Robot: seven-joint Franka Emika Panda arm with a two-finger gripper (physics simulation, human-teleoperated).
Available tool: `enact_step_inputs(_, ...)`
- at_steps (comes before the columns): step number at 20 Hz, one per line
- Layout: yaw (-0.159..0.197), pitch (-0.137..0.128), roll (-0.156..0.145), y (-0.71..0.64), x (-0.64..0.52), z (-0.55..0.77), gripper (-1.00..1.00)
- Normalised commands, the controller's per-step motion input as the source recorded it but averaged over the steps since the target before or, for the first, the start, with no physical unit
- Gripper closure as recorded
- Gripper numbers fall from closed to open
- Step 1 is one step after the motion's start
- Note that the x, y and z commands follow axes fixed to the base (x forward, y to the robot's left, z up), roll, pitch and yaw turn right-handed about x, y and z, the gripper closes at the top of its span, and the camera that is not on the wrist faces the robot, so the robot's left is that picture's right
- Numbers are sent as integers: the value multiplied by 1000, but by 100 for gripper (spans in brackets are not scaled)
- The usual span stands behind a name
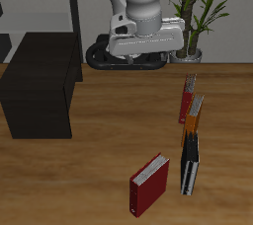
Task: Place the striped book in the top region of the shelf
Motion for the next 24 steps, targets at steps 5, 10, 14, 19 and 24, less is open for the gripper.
enact_step_inputs(5,-3,-71,-15,177,225,139,-100)
enact_step_inputs(10,-20,-17,-1,127,301,63,-100)
enact_step_inputs(14,21,-30,-63,190,379,18,-100)
enact_step_inputs(19,11,-21,-27,267,347,-22,-100)
enact_step_inputs(24,-17,-8,-42,246,347,-57,-100)
